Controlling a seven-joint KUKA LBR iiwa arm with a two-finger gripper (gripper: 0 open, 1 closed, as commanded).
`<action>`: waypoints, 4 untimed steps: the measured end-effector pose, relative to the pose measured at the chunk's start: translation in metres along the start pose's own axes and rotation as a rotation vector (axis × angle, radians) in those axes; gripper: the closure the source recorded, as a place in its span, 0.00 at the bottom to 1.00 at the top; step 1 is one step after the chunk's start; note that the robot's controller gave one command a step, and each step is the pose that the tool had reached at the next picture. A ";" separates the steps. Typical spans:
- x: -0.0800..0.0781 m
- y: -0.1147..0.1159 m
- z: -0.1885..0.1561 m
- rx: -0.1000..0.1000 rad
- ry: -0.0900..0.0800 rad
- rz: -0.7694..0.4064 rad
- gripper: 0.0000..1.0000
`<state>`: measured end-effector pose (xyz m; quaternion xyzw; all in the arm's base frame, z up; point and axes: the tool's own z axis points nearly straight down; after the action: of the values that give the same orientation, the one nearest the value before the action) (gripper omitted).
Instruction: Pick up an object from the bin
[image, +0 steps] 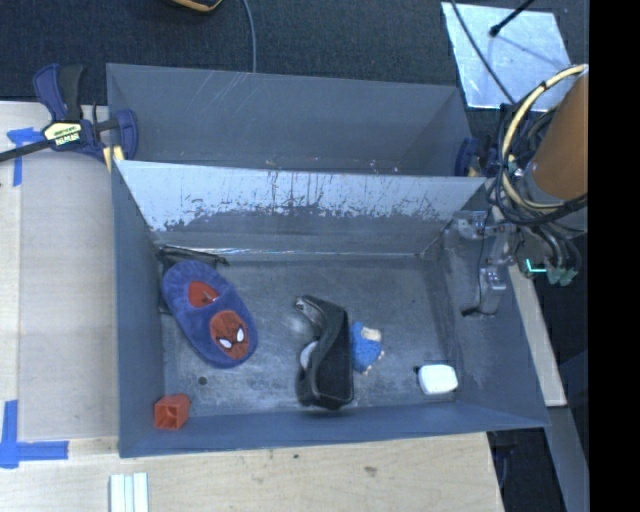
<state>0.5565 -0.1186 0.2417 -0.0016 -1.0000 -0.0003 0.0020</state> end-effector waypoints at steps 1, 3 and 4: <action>0.044 0.078 0.069 -0.002 0.002 0.132 0.00; 0.047 0.126 0.171 0.003 -0.014 0.235 1.00; 0.068 0.148 0.061 -0.002 -0.014 0.219 1.00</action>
Offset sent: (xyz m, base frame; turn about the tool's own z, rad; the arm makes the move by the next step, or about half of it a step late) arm -0.0422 0.0744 -0.0658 0.1363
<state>0.4884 0.0295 0.1806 -0.1108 -0.9938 -0.0010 -0.0048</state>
